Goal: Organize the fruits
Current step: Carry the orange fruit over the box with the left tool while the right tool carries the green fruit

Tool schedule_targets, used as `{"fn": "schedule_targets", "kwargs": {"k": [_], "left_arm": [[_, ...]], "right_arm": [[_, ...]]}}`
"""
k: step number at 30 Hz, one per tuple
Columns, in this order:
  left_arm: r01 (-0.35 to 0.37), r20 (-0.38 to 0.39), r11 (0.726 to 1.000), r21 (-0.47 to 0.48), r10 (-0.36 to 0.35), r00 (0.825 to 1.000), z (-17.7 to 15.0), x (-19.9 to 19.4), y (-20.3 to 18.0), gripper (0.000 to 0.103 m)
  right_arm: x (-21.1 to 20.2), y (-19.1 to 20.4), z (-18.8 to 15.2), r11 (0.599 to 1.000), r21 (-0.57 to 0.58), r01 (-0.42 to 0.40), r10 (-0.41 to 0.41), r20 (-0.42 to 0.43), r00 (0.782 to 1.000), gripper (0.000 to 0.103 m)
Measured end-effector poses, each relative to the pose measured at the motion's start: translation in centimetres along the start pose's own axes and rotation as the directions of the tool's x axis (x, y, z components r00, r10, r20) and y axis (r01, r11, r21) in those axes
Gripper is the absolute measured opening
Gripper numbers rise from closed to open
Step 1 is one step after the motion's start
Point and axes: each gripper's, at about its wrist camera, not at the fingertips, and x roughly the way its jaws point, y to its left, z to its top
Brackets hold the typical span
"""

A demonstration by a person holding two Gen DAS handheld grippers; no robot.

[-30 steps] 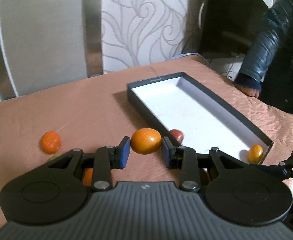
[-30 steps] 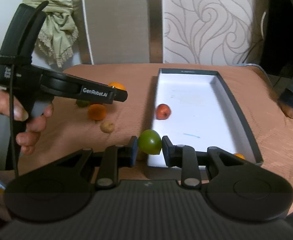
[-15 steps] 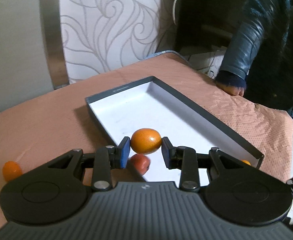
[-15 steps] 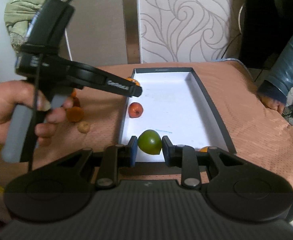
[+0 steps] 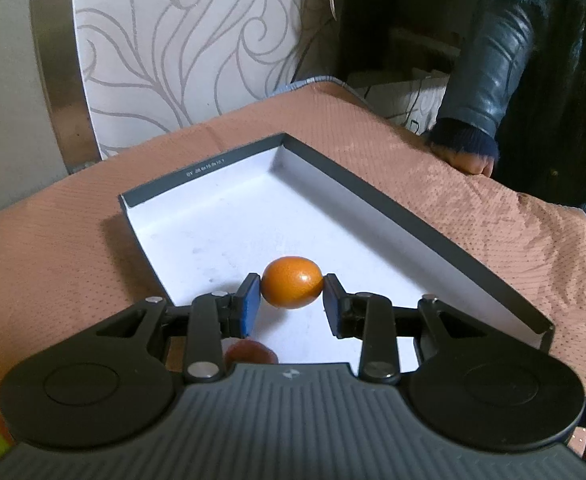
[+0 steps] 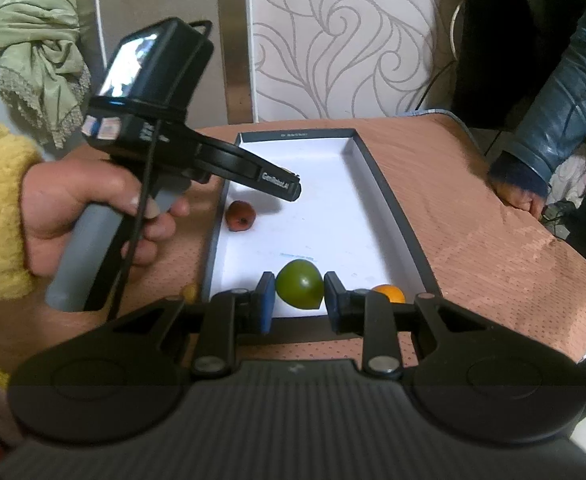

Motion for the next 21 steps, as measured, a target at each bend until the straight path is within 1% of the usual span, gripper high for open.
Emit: {"fn": "schedule_targets", "kwargs": {"k": [11, 21], "left_arm": [[0.004, -0.026, 1.0, 0.011, -0.004, 1.0, 0.4, 2.1, 0.1, 0.039], [0.007, -0.035, 1.0, 0.015, -0.007, 0.999, 0.3, 2.8, -0.1, 0.039]], "right_arm": [[0.3, 0.2, 0.3, 1.0, 0.007, 0.013, -0.013, -0.013, 1.0, 0.029], [0.5, 0.0, 0.4, 1.0, 0.017, 0.006, -0.005, -0.026, 1.0, 0.029]]}}
